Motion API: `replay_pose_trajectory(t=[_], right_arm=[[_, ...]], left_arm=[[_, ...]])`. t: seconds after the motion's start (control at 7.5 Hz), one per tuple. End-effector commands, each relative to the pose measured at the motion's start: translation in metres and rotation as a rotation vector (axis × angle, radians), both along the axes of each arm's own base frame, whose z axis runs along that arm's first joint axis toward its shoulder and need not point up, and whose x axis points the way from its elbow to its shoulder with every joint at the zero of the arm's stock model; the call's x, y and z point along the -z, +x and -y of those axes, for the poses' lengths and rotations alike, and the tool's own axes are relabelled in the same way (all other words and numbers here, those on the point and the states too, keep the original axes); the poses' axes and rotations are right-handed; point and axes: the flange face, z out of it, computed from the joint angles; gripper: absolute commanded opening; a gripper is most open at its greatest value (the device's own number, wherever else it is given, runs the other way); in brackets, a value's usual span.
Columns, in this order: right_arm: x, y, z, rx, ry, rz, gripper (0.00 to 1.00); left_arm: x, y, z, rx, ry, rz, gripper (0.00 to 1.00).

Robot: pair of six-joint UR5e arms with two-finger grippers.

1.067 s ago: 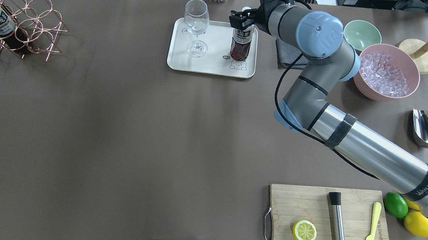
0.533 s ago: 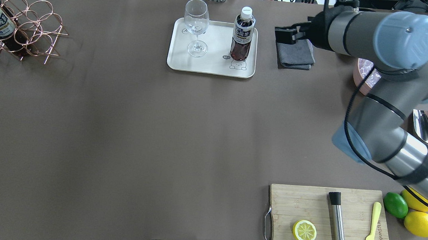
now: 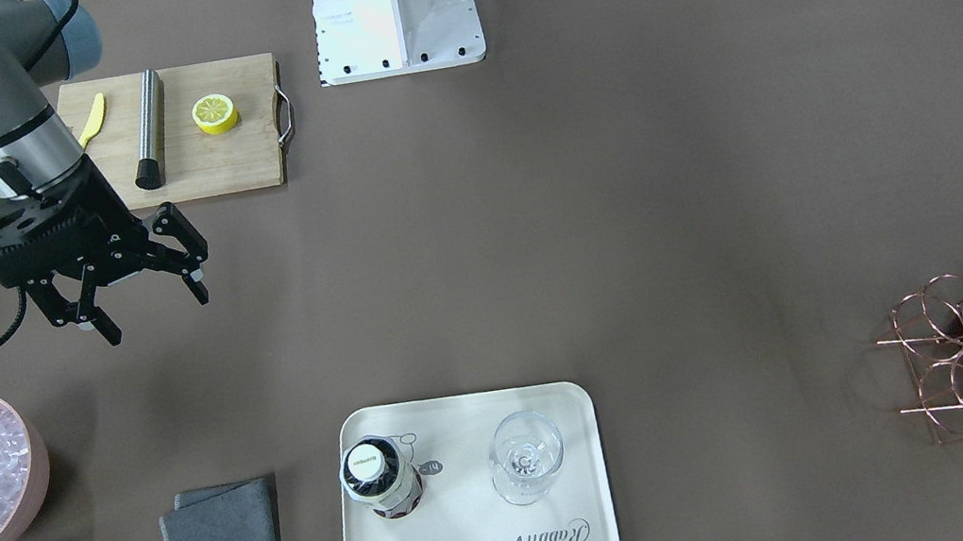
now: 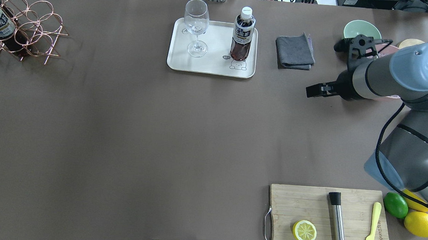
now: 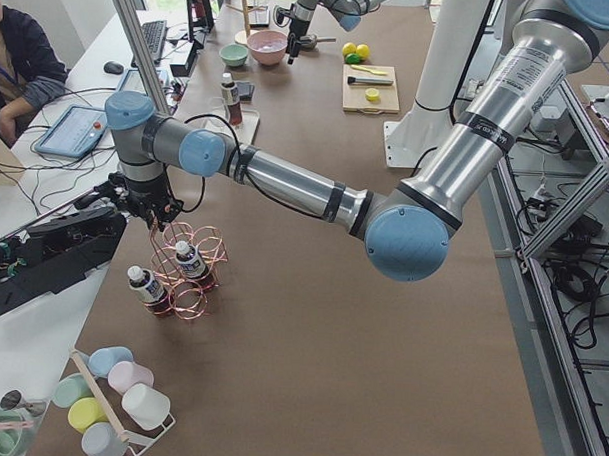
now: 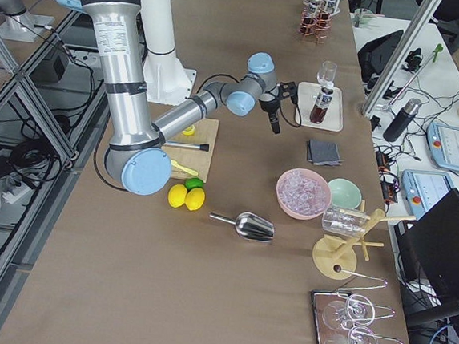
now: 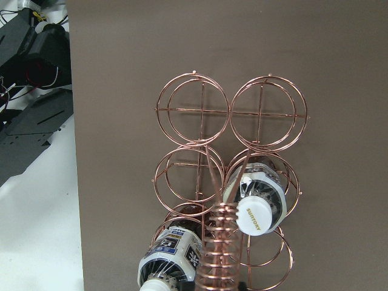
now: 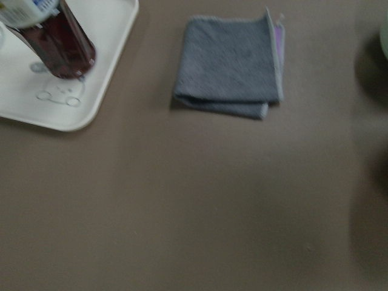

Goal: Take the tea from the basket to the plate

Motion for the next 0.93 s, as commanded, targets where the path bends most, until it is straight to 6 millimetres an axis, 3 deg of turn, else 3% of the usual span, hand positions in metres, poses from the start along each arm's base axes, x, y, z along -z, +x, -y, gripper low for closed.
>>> replay_pose_trajectory(t=[0.0,0.13,0.27,0.53,0.67,0.8], right_arm=[[-0.108,0.061,-0.018,0.057,-0.347,-0.079,1.0],[-0.148,0.094,-0.028,0.044,-0.403,-0.115,1.0],[-0.172,0.126,-0.022,0.027,-0.421,-0.151,1.0],[-0.188,0.237,0.003,0.06,-0.387,-0.253,1.0],[-0.186,0.274,0.013,0.08,-0.374,-0.275,1.0],[-0.188,0.308,0.014,0.108,-0.358,-0.292,1.0]], left_arm=[[0.001,0.0,-0.001,0.0,0.002,0.0,0.0],[0.004,0.0,-0.001,0.001,0.006,-0.001,0.0],[0.004,0.0,-0.001,0.001,0.006,-0.001,0.0],[0.004,0.001,-0.001,0.002,0.004,-0.001,0.0],[0.004,0.001,-0.001,0.003,0.003,-0.001,0.19],[0.005,0.001,-0.001,0.006,0.0,-0.006,0.96]])
